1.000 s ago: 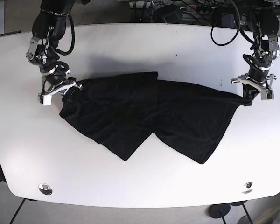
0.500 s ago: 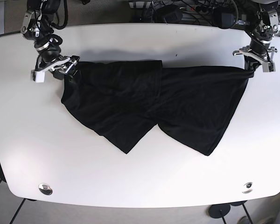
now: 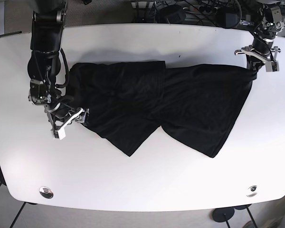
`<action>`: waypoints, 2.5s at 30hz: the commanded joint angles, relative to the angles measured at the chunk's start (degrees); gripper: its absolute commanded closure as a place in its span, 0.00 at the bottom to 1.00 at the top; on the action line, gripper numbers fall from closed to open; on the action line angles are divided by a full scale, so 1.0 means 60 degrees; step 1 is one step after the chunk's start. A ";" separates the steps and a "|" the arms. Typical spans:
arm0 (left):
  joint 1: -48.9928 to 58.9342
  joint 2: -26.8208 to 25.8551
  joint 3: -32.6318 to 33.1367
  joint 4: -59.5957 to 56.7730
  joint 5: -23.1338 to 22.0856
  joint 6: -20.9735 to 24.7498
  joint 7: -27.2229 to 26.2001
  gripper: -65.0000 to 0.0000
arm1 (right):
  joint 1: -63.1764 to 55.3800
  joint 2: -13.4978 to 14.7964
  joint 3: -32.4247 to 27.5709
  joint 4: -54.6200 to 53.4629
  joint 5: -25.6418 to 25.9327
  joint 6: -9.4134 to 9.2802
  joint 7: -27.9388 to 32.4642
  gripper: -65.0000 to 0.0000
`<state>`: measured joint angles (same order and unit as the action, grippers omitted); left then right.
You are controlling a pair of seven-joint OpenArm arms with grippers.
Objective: Fold the T-shirt properly
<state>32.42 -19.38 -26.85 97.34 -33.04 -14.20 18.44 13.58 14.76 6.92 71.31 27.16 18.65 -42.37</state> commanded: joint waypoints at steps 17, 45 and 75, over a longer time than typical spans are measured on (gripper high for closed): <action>0.0024 -0.0119 -0.0074 0.0136 -0.0054 -0.0030 -0.0223 0.99 | 0.1260 -0.0768 -0.1321 -0.2236 -0.1457 0.1865 0.1618 0.25; -0.0679 -0.0177 -0.0016 0.2143 -0.0069 -0.0030 -0.0179 0.99 | -0.2579 -0.0974 0.1770 0.7405 -0.1339 0.1865 -0.1429 0.97; -1.5858 -0.0646 0.2973 -0.4743 0.2158 -0.0425 0.3103 0.99 | 0.9128 0.0448 -0.0032 0.1251 -0.1457 0.1763 -0.1444 0.97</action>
<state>-60.95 -23.22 -9.06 68.40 -19.68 -16.73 38.00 66.50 16.95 6.52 78.30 18.31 29.50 -52.18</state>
